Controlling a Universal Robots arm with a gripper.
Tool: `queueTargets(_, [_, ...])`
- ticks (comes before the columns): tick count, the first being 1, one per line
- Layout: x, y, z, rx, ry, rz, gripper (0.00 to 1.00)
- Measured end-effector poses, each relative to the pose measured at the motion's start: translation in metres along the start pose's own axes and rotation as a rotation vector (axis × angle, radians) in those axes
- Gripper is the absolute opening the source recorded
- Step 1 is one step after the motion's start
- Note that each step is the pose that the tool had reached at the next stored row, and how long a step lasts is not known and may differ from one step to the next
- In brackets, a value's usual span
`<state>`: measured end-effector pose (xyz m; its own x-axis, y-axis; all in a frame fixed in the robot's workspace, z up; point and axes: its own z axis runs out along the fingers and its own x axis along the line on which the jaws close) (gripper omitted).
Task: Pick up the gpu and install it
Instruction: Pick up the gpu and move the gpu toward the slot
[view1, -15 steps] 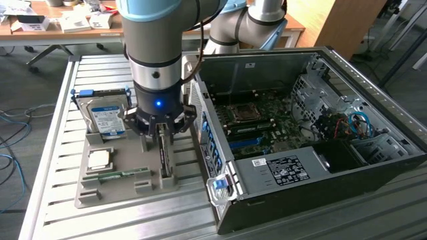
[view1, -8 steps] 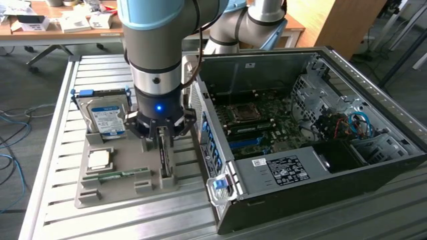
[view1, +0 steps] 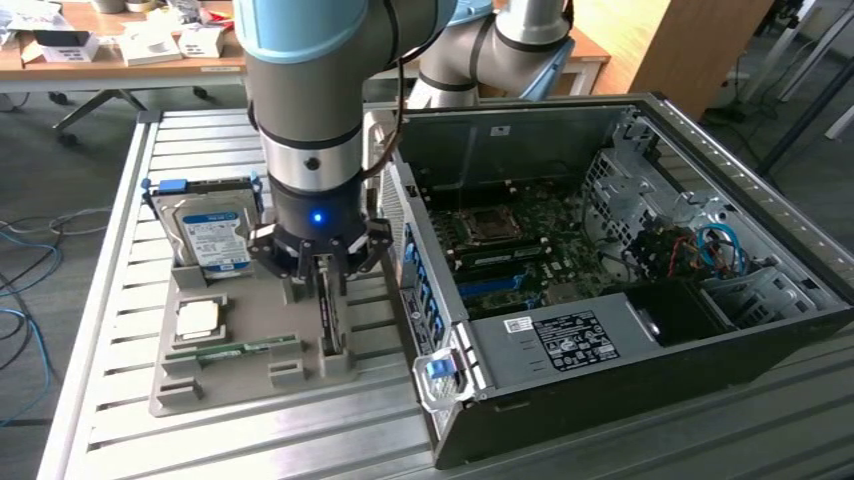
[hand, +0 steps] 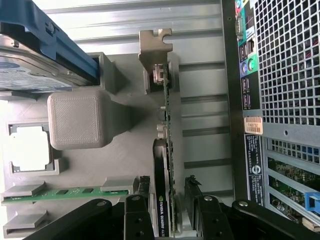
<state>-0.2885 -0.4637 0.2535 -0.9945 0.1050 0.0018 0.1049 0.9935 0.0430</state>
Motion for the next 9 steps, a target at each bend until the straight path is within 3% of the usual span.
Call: queueTargets(9, [0.0027, -0.0002, 0.0095, 0.0002, -0.0001, -0.001, 0.42])
